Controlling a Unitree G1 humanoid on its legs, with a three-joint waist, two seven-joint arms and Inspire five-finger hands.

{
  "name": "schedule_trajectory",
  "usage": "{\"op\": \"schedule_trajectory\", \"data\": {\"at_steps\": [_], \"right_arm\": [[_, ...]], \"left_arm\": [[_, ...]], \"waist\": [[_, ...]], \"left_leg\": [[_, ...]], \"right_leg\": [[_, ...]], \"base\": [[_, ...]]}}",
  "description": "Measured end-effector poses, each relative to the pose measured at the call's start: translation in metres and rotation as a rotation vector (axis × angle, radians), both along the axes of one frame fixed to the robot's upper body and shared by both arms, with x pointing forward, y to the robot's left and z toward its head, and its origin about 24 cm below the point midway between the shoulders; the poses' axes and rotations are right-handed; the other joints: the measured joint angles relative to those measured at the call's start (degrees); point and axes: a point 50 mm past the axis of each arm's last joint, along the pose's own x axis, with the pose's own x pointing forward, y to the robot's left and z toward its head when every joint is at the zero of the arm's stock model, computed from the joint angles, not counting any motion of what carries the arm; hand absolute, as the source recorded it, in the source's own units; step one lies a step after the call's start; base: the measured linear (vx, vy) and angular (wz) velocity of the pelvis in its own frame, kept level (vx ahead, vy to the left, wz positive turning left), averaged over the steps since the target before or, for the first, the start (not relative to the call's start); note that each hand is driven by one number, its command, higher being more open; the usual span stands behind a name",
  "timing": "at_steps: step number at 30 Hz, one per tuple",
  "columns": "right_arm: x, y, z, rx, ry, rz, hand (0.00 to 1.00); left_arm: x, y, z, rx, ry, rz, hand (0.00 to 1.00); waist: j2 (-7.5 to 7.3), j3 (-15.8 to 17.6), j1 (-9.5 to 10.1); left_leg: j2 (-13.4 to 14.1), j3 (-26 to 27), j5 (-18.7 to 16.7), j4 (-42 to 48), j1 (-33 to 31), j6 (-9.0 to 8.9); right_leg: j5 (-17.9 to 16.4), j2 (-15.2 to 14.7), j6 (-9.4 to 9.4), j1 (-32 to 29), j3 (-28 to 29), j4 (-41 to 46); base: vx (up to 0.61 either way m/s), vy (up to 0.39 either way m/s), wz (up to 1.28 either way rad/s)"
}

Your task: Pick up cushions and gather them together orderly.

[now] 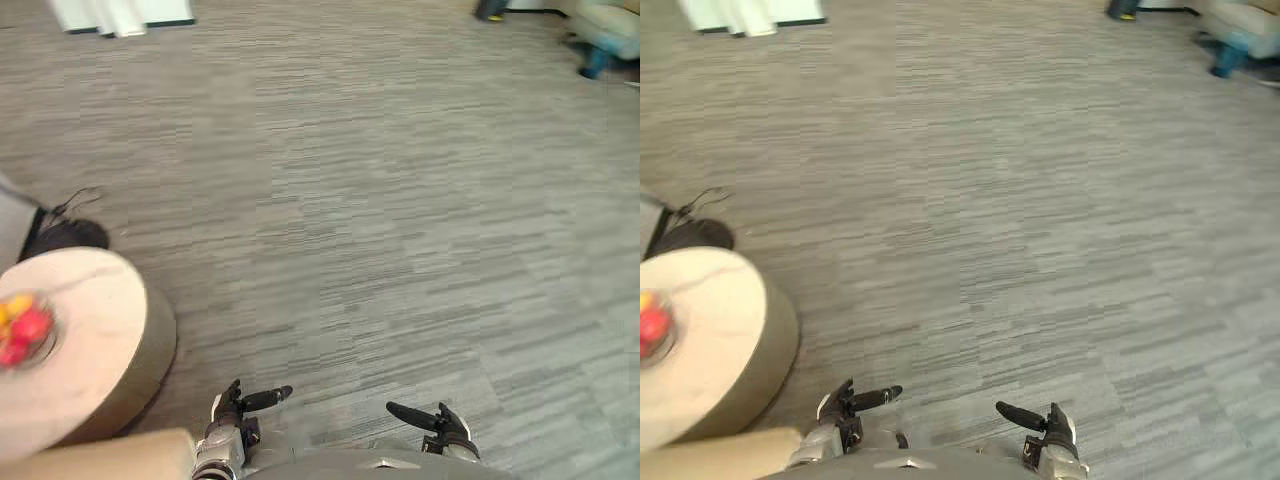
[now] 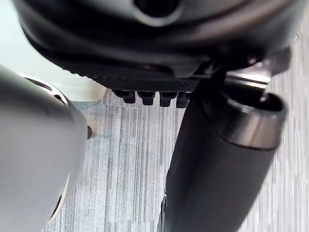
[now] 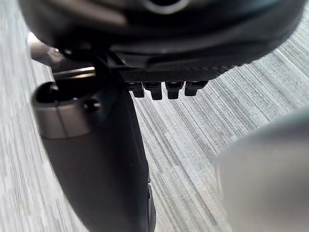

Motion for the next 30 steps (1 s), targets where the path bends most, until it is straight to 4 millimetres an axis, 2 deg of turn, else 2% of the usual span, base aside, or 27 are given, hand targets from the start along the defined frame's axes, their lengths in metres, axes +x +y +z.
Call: {"op": "schedule_trajectory", "data": {"at_steps": [1, 2, 3, 4, 5, 6, 7, 8, 9, 11, 12, 13, 14, 15, 16, 17, 18, 19, 20, 21, 22, 24, 25, 26, 27, 29, 30], "right_arm": [[0.005, 0.003, 0.001, 0.008, -0.012, 0.012, 1.0], [0.009, 0.004, 0.001, 0.012, -0.017, 0.021, 1.0], [0.011, 0.004, 0.002, 0.011, -0.019, 0.022, 1.0], [0.012, 0.003, 0.001, 0.008, -0.008, 0.029, 1.0], [0.012, 0.0, -0.001, 0.001, 0.017, 0.044, 1.0], [0.006, -0.012, -0.002, -0.026, 0.055, 0.05, 1.0], [0.003, -0.015, -0.003, -0.032, 0.067, 0.049, 1.0], [0.003, -0.015, -0.003, -0.033, 0.06, 0.05, 1.0], [0.007, -0.012, -0.002, -0.029, 0.046, 0.056, 1.0], [0.009, -0.012, -0.001, -0.027, 0.029, 0.045, 1.0], [0.009, -0.013, -0.001, -0.027, 0.03, 0.042, 1.0], [0.005, -0.013, -0.001, -0.029, 0.033, 0.032, 1.0], [0.005, -0.013, 0.0, -0.028, 0.018, 0.015, 1.0], [0.004, -0.015, 0.001, -0.035, 0.016, 0.007, 1.0], [0.006, -0.02, 0.002, -0.052, 0.009, 0.0, 1.0], [0.006, -0.023, 0.003, -0.061, 0.008, -0.013, 1.0], [0.004, -0.023, 0.002, -0.055, 0.013, -0.042, 1.0], [0.003, -0.021, 0.001, -0.05, 0.018, -0.044, 1.0], [0.003, -0.018, 0.001, -0.045, 0.017, -0.045, 1.0], [0.003, -0.019, 0.001, -0.046, 0.016, -0.046, 1.0], [0.003, -0.017, 0.001, -0.04, 0.017, -0.048, 1.0], [0.004, -0.007, 0.0, -0.012, 0.011, -0.05, 1.0], [0.003, -0.006, 0.0, -0.009, 0.011, -0.051, 1.0], [-0.001, -0.005, -0.001, -0.006, 0.018, -0.052, 1.0], [0.0, -0.005, -0.001, -0.005, 0.016, -0.049, 1.0], [0.007, -0.006, 0.003, -0.001, -0.022, -0.032, 1.0], [0.01, -0.008, 0.005, -0.004, -0.037, -0.029, 1.0]], "left_arm": [[-0.002, -0.003, -0.001, 0.001, 0.015, -0.03, 1.0], [-0.007, -0.004, -0.004, -0.002, 0.039, -0.043, 1.0], [-0.008, -0.005, -0.004, -0.004, 0.047, -0.053, 1.0], [-0.006, -0.005, -0.004, -0.002, 0.046, -0.101, 1.0], [-0.004, -0.006, -0.004, 0.004, 0.039, -0.119, 1.0], [-0.005, -0.011, -0.004, 0.002, 0.039, -0.15, 1.0], [-0.009, -0.013, -0.005, -0.003, 0.048, -0.148, 1.0], [-0.012, -0.006, -0.005, 0.007, 0.055, -0.118, 1.0], [-0.009, -0.001, -0.004, 0.021, 0.05, -0.126, 1.0], [0.002, 0.0, 0.0, 0.024, 0.018, -0.132, 1.0], [0.003, 0.0, 0.0, 0.023, 0.014, -0.132, 1.0], [0.008, -0.003, 0.002, 0.021, -0.006, -0.132, 1.0], [0.011, -0.002, 0.004, 0.022, -0.019, -0.125, 1.0], [0.012, -0.002, 0.004, 0.025, -0.023, -0.129, 1.0], [0.016, -0.007, 0.005, 0.016, -0.036, -0.132, 1.0], [0.018, -0.012, 0.005, 0.002, -0.042, -0.133, 1.0], [0.02, -0.014, 0.006, 0.003, -0.054, -0.146, 1.0], [0.021, -0.014, 0.007, 0.004, -0.059, -0.146, 1.0], [0.023, -0.013, 0.008, 0.006, -0.069, -0.14, 1.0], [0.021, -0.016, 0.007, -0.002, -0.064, -0.132, 1.0], [0.021, -0.015, 0.007, -0.003, -0.064, -0.128, 1.0], [0.021, -0.007, 0.008, 0.011, -0.067, -0.106, 1.0], [0.02, -0.006, 0.008, 0.011, -0.064, -0.1, 1.0], [0.018, -0.004, 0.007, 0.016, -0.056, -0.094, 1.0], [0.015, -0.005, 0.006, 0.014, -0.05, -0.091, 1.0], [0.011, -0.004, 0.005, 0.016, -0.035, -0.096, 1.0], [0.009, -0.004, 0.004, 0.016, -0.025, -0.099, 1.0]], "waist": [[0.56, -0.73, 0.29], [1.8, -1.17, 0.68], [2.1, -0.98, 0.6], [1.52, -0.12, 0.85], [1.52, 0.09, 0.67], [2.88, -0.05, 0.25], [3.91, -0.3, 0.34], [3.25, -0.17, 0.26], [2.33, 0.59, -0.06], [2.34, 3.03, -0.73], [2.47, 3.33, -0.7], [2.96, 4.18, -0.59], [3.35, 4.7, -0.38], [3.04, 4.59, -0.19], [4.02, 5.14, -0.21], [4.56, 5.38, -0.26], [4.46, 5.53, -0.1], [4.1, 5.73, 0.26], [3.82, 5.9, 0.7], [4.13, 5.68, 0.95], [3.85, 5.37, 1.2], [1.45, 4.23, 1.11], [1.14, 4.03, 1.16], [0.6, 3.72, 1.68], [0.66, 3.59, 2.24], [0.29, 3.82, 2.15], [0.35, 4.02, 1.65]], "left_leg": [[0.42, 1.28, -0.01, 0.09, 1.08, -0.01], [1.21, 2.24, 0.04, 2.3, 1.06, 0.04], [1.52, 2.23, 0.23, 3.86, 0.6, 0.34], [0.38, 0.71, -2.83, 7.28, -2.53, -0.91], [-2.93, -1.48, -4.0, -2.19, -1.6, -0.93], [-5.3, -2.99, 2.89, -16.85, 0.23, 0.8], [-4.93, -3.19, 9.44, -19.22, 0.25, 1.62], [-3.91, -1.9, 11.59, -15.12, -0.23, 0.54], [-3.39, -1.76, 9.98, -11.71, -1.09, 0.2], [1.1, -1.39, 3.08, 4.65, -5.41, 0.12], [1.54, -1.43, 2.8, 6.4, -5.76, 0.41], [4.51, -2.28, 2.53, 18.81, -9.08, 1.63], [5.74, -3.39, 3.63, 27.57, -13.03, 2.47], [5.31, -4.38, 2.16, 29.68, -14.29, 1.35], [4.3, -5.96, -1.64, 28.22, -15.11, 0.11], [3.03, -7.06, -2.74, 25.46, -15.83, 0.2], [0.56, -8.78, -2.88, 18.18, -16.46, 0.34], [-1.0, -9.66, -2.14, 13.17, -16.58, 0.86], [-2.55, -11.67, -0.23, 6.87, -16.54, 0.55], [-3.18, -13.42, 5.12, 4.13, -16.0, -0.35], [-3.64, -13.14, 6.39, 4.12, -15.6, -0.2], [-4.72, -11.02, 1.95, 6.84, -16.13, 0.56], [-4.72, -10.48, 1.14, 7.29, -15.89, 0.67], [-4.62, -8.24, 0.08, 7.4, -13.84, 1.49], [-4.47, -6.39, -1.12, 6.91, -11.5, 1.83], [-5.09, -2.19, -3.1, 4.4, -4.75, 3.06], [-5.35, -1.67, -3.77, 3.98, -2.32, 3.33]], "right_leg": [[1.84, -1.5, -1.39, 0.01, -8.37, -5.33], [4.13, -0.77, -3.05, 1.25, -12.32, -7.58], [4.68, -0.52, -3.31, 1.7, -12.67, -8.14], [5.39, -1.22, -4.44, 3.04, -12.05, -10.07], [5.41, -2.06, -4.46, 3.84, -11.64, -10.86], [5.4, -1.45, -4.42, 5.38, -11.29, -11.63], [5.31, -0.49, -4.26, 5.49, -10.96, -11.54], [4.77, 0.34, -3.31, 7.01, -9.28, -12.19], [4.85, 0.27, -3.17, 7.83, -8.95, -12.87], [4.85, 2.56, -3.17, 11.53, -8.0, -15.22], [4.85, 2.81, -3.17, 12.0, -7.9, -15.47], [4.83, 4.05, -3.21, 14.54, -6.84, -16.57], [4.34, 4.52, -3.91, 16.61, -5.71, -17.72], [3.39, 4.24, -3.64, 17.26, -4.03, -18.51], [3.05, 4.24, -3.57, 18.06, -2.67, -19.09], [3.04, 4.0, -3.57, 18.09, -1.82, -19.08], [3.02, 3.16, -3.53, 18.04, -0.48, -19.07], [2.49, 2.47, -2.83, 18.07, 0.76, -19.06], [1.4, 1.71, -1.92, 18.03, 2.48, -19.09], [0.58, 1.57, -1.07, 17.88, 4.48, -19.1], [0.12, 1.09, -0.56, 17.86, 5.88, -19.16], [0.1, -1.01, -0.38, 17.34, 8.11, -18.73], [0.09, -1.33, -0.33, 17.21, 8.49, -18.2], [-0.36, -2.44, 0.43, 15.78, 9.5, -13.56], [-0.74, -3.24, 1.1, 13.04, 10.05, -6.04], [2.13, -6.87, 3.93, 1.79, 10.36, 20.33], [1.97, -8.05, 3.79, -1.17, 9.59, 27.05]], "base": [[0.23, -0.085, -1.39], [0.23, -0.101, -1.33], [0.19, -0.099, -0.99], [0.11, -0.072, -0.54], [0.11, -0.057, -0.56], [0.13, -0.008, -0.36], [0.16, 0.014, -0.6], [0.14, 0.0, -0.58], [0.14, -0.063, -0.6], [0.13, -0.13, -0.33], [0.12, -0.132, -0.45], [0.09, -0.089, -0.56], [0.1, -0.06, -0.72], [0.17, 0.018, -0.71], [0.15, 0.025, -0.62], [0.17, 0.065, -0.7], [0.15, 0.092, -0.64], [0.24, 0.161, -0.79], [0.27, 0.2, -0.88], [0.29, 0.217, -0.89], [0.25, 0.179, -0.73], [0.3, 0.157, -0.51], [0.39, 0.168, -0.58], [0.34, 0.132, -0.69], [0.34, 0.127, -1.09], [0.35, 0.141, -0.95], [0.46, 0.092, -0.51]]}}
